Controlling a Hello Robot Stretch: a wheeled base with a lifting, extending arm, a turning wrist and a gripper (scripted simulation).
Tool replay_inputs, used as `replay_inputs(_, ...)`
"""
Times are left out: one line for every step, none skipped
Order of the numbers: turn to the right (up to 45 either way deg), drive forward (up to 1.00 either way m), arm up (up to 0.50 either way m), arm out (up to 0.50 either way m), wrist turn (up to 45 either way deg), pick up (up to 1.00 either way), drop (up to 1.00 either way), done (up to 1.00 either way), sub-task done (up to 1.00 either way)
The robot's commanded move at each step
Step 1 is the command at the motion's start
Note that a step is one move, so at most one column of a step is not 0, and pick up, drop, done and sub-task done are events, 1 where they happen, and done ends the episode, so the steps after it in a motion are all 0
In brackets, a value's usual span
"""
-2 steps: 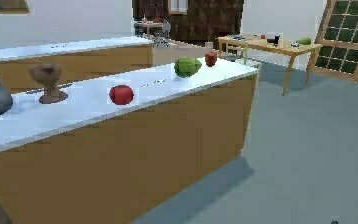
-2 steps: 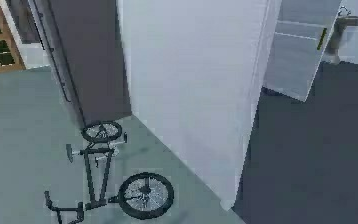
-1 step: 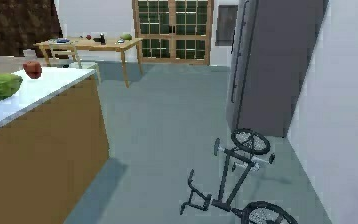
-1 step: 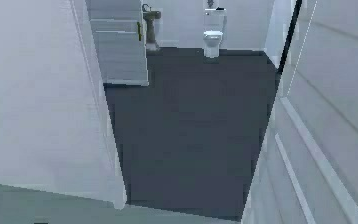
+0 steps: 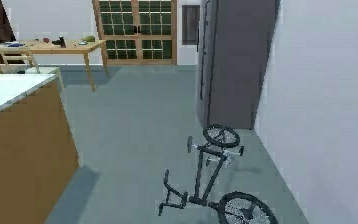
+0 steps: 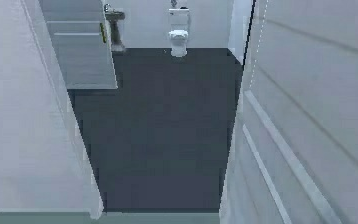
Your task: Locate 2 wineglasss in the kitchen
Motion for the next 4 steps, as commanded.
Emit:
replay_inputs(0.0, 0.35, 0.0, 0.0, 0.0, 0.0, 0.0, 0.0, 0.0)
replay_inputs(-45.0, 0.0, 0.0, 0.0, 0.0, 0.0, 0.0, 0.0, 0.0)
replay_inputs(-42.0, 0.0, 0.0, 0.0, 0.0, 0.0, 0.0, 0.0, 0.0)
replay_inputs(0.0, 0.35, 0.0, 0.0, 0.0, 0.0, 0.0, 0.0, 0.0)
